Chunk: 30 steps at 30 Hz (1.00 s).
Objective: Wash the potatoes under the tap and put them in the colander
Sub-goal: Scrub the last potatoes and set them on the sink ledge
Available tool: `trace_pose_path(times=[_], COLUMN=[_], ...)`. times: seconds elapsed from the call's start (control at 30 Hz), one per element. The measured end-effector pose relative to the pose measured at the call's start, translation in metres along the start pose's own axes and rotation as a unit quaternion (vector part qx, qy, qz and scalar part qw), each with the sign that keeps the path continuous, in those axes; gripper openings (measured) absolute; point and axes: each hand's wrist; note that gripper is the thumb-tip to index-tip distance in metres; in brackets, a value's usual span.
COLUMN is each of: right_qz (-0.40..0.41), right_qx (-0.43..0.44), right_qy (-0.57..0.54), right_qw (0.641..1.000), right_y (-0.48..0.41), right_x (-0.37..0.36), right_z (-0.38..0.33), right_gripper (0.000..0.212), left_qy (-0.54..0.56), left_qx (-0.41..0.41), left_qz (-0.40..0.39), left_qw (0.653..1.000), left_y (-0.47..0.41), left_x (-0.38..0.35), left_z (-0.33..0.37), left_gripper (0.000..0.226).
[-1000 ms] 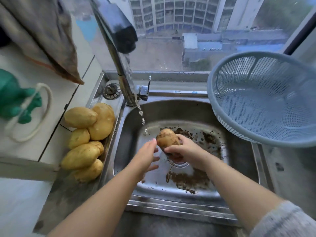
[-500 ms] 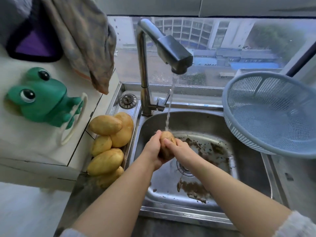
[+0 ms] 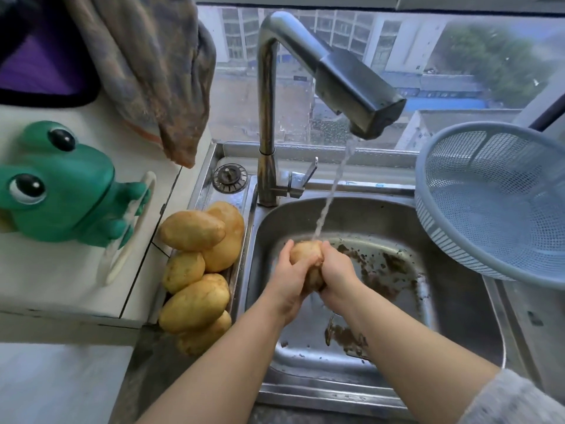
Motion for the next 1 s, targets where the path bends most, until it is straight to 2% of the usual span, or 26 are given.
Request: trace_pose_path(times=[0.07,0.13,0.23,0.37,0.47,0.53,0.6,0.67,0.73,0.77,0.87,1.0], right_qz=[-0.033,-0.073,-0.074,-0.063,-0.030,0.014,0.021,0.019,0.027,0.024,0.010,-0.027], right_qx=[0.063,0.110,0.107,0.053,0.024,0.001,-0.027,-0.049,-0.034,-0.015,0.040,0.092], right_qy=[0.035,0.110,0.115,0.074,0.019,0.006,-0.019,-0.053,-0.059,-0.056,-0.048,-0.019], right_qw=[0.997,0.985,0.985,0.994,0.999,1.000,0.999,0.997,0.997,0.998,0.998,0.995], right_y=[0.005,0.007,0.004,0.000,0.005,0.006,0.006,0.008,0.013,0.015,0.022,0.030], right_x=[-0.002,-0.001,0.002,-0.009,-0.014,-0.012,-0.009,-0.006,-0.002,-0.001,-0.002,0.000], right_z=[0.009,0.017,0.018,0.019,0.012,0.006,0.003,0.000,-0.002,-0.001,0.006,0.013], right_gripper=[0.027,0.043,0.049,0.048,0.023,0.021,0.024,0.030,0.029,0.031,0.033,0.012], left_qy=[0.038,0.065,0.040,-0.090,-0.165,-0.193,-0.177,-0.159,-0.117,-0.084,-0.012,0.018], left_qx=[0.030,0.075,0.094,-0.024,-0.102,-0.125,-0.129,-0.117,-0.099,-0.089,-0.038,0.036], left_qz=[0.022,0.041,0.063,0.111,0.129,0.122,0.085,0.031,0.014,0.025,0.087,0.122], left_qw=[0.999,0.994,0.993,0.989,0.972,0.965,0.972,0.980,0.988,0.992,0.995,0.992], left_y=[-0.006,-0.009,-0.007,-0.003,0.007,0.013,0.018,0.021,0.022,0.022,0.021,0.015], left_x=[0.001,0.000,-0.004,-0.006,-0.007,-0.005,-0.003,0.000,0.001,0.000,-0.007,-0.007], left_z=[0.006,0.012,0.014,0.012,0.015,0.011,0.006,-0.002,-0.007,-0.009,-0.003,0.008], left_gripper=[0.041,0.031,0.027,0.026,0.031,0.031,0.030,0.045,0.060,0.059,0.033,0.039])
Point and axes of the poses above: each hand's wrist, its own y-axis away from the middle knuckle, its own x-axis out of the back of the hand, z = x × y, and after that the axes turned 1 degree about y, right-handed
